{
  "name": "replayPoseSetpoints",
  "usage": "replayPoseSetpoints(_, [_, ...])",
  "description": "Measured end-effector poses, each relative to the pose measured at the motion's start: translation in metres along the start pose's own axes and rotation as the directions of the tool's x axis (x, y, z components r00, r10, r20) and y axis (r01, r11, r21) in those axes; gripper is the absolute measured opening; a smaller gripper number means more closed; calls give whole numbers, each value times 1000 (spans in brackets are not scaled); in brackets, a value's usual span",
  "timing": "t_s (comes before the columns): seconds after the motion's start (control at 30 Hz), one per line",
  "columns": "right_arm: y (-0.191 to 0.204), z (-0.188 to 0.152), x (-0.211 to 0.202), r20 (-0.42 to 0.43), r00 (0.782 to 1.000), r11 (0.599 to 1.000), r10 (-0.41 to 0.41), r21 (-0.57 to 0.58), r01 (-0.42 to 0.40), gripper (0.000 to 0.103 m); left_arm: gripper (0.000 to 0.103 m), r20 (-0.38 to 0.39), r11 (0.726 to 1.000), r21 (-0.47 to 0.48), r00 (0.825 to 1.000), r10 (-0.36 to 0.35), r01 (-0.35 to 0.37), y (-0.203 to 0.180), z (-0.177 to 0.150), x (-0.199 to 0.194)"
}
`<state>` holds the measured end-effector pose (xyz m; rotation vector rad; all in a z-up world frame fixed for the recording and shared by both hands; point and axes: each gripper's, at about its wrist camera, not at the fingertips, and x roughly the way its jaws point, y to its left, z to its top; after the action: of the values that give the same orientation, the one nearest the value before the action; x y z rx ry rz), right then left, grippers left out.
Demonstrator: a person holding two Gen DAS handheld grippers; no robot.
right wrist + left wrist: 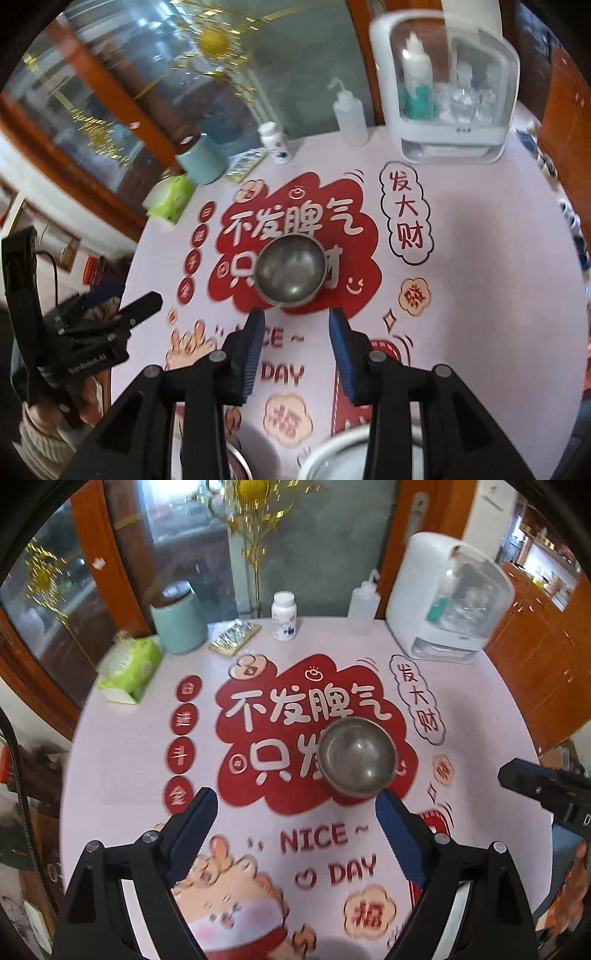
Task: Organize plates and bowls
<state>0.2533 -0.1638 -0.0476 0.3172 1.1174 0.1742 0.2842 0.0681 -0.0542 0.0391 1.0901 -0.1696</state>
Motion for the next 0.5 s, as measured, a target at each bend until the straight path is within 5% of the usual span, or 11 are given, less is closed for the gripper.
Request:
replayPoseSetpoints(0.2, [-15, 18, 72, -63, 998, 998, -8, 69, 12, 36, 86, -86, 992, -106, 994, -72, 63, 13, 16, 84])
replayPoseSetpoints(0.5, [-23, 21, 138, -140, 990, 993, -28, 114, 44, 36, 65, -211, 969, -206, 960, -183, 139, 19, 14, 171])
